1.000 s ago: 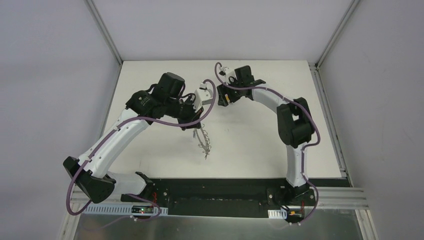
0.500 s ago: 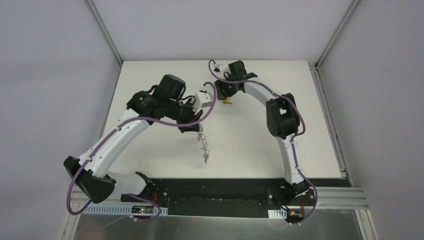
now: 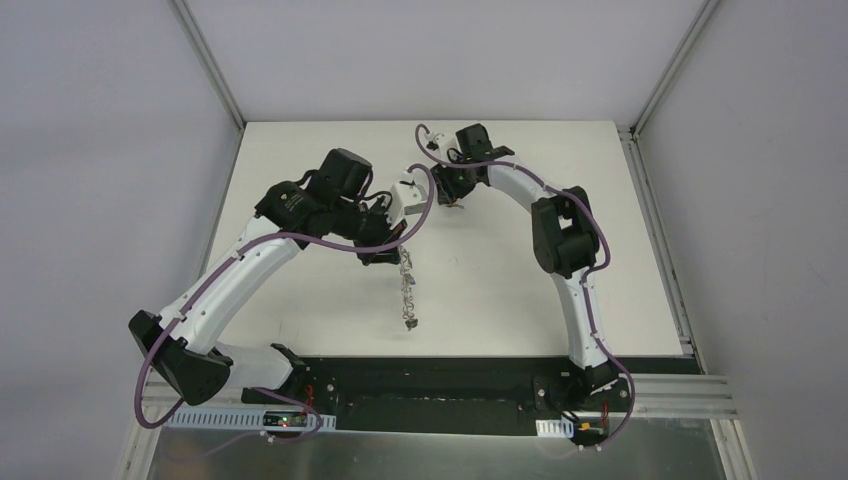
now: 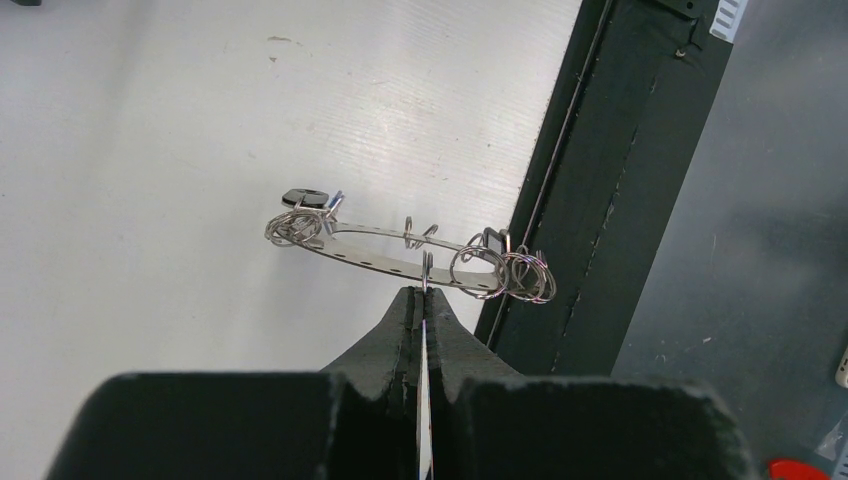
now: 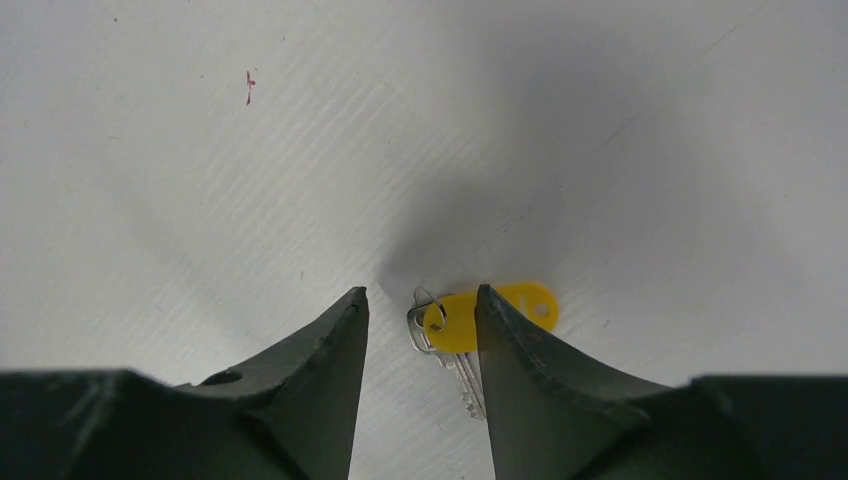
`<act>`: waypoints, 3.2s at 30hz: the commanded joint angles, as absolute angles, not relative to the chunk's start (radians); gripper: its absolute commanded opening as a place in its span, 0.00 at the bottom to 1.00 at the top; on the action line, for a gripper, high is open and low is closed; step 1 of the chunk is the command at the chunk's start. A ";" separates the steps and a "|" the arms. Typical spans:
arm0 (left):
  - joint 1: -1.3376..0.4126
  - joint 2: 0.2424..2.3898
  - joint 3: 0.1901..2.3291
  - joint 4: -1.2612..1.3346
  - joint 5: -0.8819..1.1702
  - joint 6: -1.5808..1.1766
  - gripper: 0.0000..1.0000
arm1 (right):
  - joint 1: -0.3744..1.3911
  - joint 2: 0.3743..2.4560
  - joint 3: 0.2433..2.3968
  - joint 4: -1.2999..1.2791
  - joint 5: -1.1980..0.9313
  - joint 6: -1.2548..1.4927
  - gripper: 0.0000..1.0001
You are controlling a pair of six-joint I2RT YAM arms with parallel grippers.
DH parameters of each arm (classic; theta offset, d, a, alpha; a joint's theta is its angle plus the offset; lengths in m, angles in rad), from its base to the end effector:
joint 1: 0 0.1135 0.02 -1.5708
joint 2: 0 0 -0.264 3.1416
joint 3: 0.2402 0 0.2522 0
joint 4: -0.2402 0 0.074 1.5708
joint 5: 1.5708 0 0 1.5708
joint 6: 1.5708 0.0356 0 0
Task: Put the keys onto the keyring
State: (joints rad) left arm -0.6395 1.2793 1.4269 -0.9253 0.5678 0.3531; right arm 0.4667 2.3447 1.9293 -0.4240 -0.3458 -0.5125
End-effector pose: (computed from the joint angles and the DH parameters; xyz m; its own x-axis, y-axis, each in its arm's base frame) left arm 0.1905 -0.1656 0.3888 -0.2479 0.5478 -0.7991 0.9553 0.2754 -0.1076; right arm 0.4631 0.2468 0.1783 -0.2726 -0.6539 -0.7058 -0.8710 0.4793 -0.1077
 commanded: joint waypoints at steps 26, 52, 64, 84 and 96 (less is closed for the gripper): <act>-0.629 1.271 1.450 -0.934 0.595 0.383 0.00 | 0.478 2.314 1.924 -0.478 -0.341 -0.560 0.08; -0.614 1.433 1.616 -0.954 0.627 0.390 0.00 | 0.386 1.497 1.334 -0.349 -0.863 -0.546 0.00; -0.685 1.505 1.707 -0.879 0.635 0.338 0.00 | 0.384 1.272 1.136 0.002 -1.221 -0.088 0.00; -0.753 1.516 1.714 -0.802 0.457 0.239 0.00 | 0.453 1.344 1.064 0.147 -1.201 0.089 0.00; -0.758 1.520 1.715 -0.805 0.479 0.229 0.00 | 0.460 1.374 1.085 0.143 -1.134 0.090 0.00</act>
State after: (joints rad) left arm -0.7475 1.5242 1.6714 -0.8413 0.4629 0.2470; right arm 0.4515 1.3666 1.0653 0.1089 -1.1542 0.0792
